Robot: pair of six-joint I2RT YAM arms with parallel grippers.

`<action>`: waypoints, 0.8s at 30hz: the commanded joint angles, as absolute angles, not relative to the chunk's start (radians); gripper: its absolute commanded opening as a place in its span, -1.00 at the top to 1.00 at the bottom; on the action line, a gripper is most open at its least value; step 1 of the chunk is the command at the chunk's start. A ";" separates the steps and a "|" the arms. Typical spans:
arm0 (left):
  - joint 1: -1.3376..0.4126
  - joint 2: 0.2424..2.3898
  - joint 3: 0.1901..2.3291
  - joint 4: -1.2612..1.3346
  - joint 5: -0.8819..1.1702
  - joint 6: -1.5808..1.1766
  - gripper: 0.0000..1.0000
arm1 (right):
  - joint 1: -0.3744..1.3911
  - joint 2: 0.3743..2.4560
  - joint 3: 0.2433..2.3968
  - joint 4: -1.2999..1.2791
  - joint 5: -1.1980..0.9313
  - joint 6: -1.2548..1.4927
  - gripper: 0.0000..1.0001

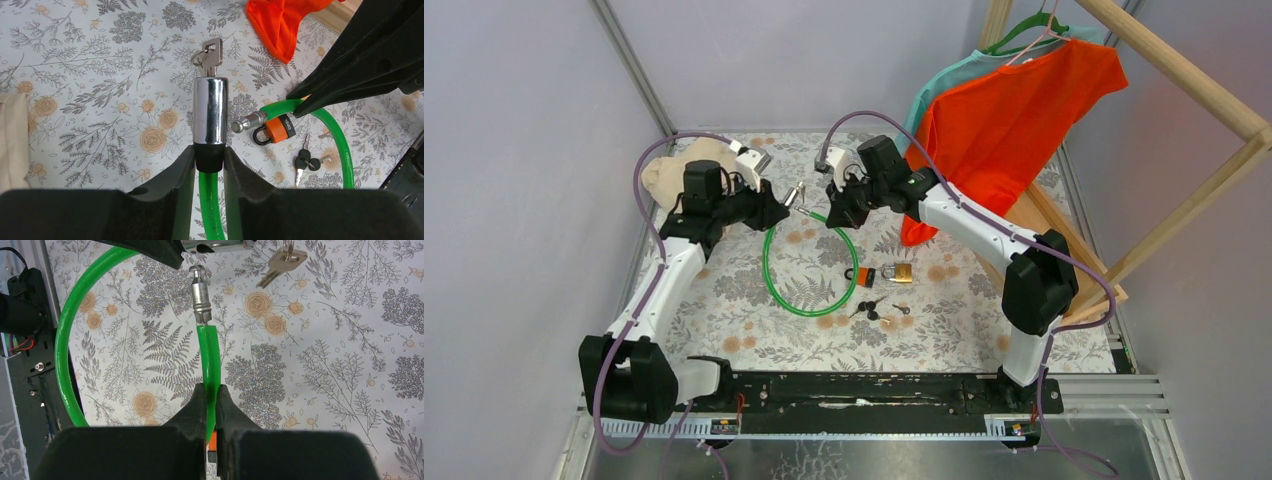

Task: Lock with the key
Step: Lock the lock.

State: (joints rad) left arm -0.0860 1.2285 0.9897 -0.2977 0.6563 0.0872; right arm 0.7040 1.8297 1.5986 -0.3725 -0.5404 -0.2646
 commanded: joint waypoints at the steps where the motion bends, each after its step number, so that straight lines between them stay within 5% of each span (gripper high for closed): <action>1: -0.101 1.207 0.978 -0.196 0.664 0.057 1.00 | 0.711 1.773 1.596 -0.341 -0.590 -0.251 1.00; 24: -0.137 1.192 0.942 -0.193 0.657 0.083 1.00 | 0.709 1.784 1.614 -0.341 -0.555 -0.230 1.00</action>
